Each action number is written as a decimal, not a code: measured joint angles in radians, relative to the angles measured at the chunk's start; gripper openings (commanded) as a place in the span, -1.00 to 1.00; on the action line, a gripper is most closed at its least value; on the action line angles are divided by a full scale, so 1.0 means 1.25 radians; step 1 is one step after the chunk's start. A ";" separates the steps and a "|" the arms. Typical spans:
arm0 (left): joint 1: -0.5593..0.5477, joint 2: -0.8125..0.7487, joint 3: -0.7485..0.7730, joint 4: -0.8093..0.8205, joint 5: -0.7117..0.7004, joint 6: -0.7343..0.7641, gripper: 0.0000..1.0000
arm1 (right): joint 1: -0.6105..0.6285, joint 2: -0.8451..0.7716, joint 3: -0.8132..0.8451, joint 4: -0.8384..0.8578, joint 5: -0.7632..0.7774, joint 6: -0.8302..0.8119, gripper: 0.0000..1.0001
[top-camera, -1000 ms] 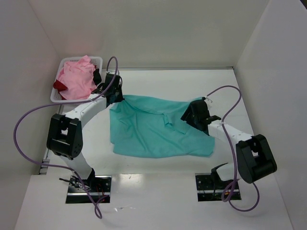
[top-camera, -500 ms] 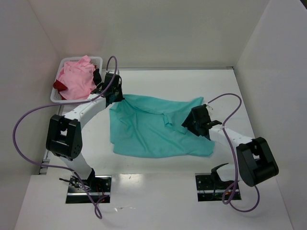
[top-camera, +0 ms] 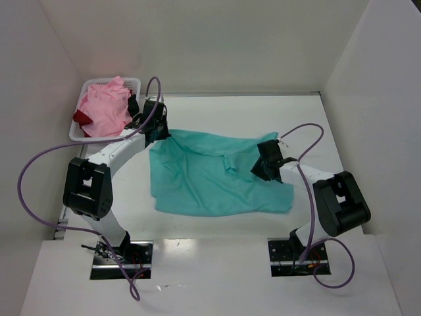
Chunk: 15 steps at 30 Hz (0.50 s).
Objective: Fold and stack the t-shirts
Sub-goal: Flatten out the tshirt
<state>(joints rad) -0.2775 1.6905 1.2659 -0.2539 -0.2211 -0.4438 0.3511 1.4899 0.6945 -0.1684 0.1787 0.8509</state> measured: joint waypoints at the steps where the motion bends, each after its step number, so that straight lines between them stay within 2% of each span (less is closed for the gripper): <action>1: 0.000 0.000 0.000 0.000 0.000 0.000 -1.00 | 0.000 0.000 0.000 -0.002 0.002 -0.002 -0.38; 5: 0.000 -0.002 0.000 0.000 0.000 0.000 -1.00 | 0.000 0.000 0.001 -0.010 0.009 -0.003 -0.43; 7: 0.000 -0.004 0.000 0.000 0.000 0.000 -1.00 | 0.000 0.000 0.004 -0.017 0.011 -0.002 -0.20; 10: 0.000 -0.005 0.000 0.000 0.000 0.000 -1.00 | 0.000 -0.007 0.009 -0.020 0.013 -0.003 -0.02; 12: 0.000 -0.005 0.000 0.000 0.000 0.000 -1.00 | 0.000 -0.016 0.010 -0.019 0.013 -0.005 -0.02; 15: 0.000 -0.005 0.000 0.000 0.000 0.000 -1.00 | 0.000 -0.019 0.010 -0.017 0.006 -0.006 -0.19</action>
<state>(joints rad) -0.2775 1.6848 1.2659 -0.2535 -0.2207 -0.4438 0.3511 1.4666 0.7071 -0.1894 0.1864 0.8433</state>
